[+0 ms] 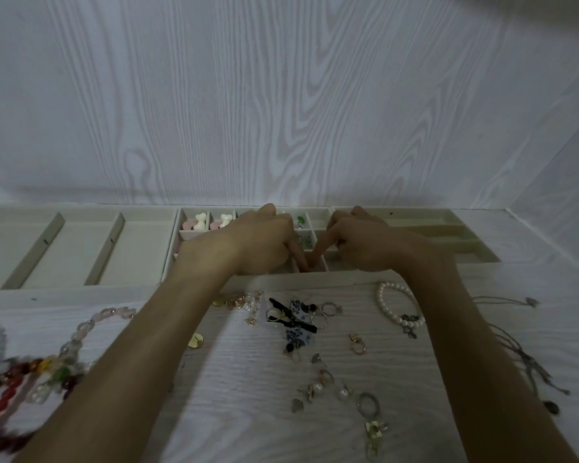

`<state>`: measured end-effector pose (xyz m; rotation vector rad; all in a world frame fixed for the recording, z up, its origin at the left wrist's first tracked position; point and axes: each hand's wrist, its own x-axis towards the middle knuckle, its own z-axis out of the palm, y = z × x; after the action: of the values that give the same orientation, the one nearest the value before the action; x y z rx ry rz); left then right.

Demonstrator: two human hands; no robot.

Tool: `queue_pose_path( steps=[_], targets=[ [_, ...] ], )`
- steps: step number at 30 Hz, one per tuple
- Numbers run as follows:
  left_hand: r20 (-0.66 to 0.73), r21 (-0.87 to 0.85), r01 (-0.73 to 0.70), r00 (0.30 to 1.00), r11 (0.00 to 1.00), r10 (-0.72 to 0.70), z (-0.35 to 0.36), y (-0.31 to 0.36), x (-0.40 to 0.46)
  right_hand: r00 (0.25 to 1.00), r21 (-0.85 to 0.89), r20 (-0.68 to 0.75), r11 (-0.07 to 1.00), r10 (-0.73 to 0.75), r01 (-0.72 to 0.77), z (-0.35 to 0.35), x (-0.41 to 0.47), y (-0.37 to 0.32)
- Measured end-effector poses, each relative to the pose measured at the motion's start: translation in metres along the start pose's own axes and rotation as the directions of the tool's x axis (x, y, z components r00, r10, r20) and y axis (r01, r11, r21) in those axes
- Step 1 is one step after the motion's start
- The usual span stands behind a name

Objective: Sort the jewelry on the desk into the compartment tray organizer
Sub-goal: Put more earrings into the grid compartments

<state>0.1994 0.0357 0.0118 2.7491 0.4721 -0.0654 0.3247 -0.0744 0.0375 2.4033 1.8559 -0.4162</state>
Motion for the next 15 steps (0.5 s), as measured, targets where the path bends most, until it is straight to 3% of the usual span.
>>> queue_pose_path(
  steps=[5,12,15],
  targets=[
    [-0.18,-0.047,0.002,0.984,0.999,-0.011,-0.006,-0.003,-0.002,0.995,0.023,-0.1,1.0,0.014,-0.012,-0.007,-0.004,0.006],
    [-0.096,0.055,0.033,0.995,0.998,-0.028,0.005,-0.002,0.002,0.998,-0.005,-0.051,1.0,0.027,-0.027,-0.003,-0.001,0.01],
    [-0.111,0.054,0.031,0.994,0.998,-0.024,0.004,-0.001,0.002,0.999,0.064,-0.037,0.998,0.007,-0.004,-0.006,-0.004,0.009]
  ],
)
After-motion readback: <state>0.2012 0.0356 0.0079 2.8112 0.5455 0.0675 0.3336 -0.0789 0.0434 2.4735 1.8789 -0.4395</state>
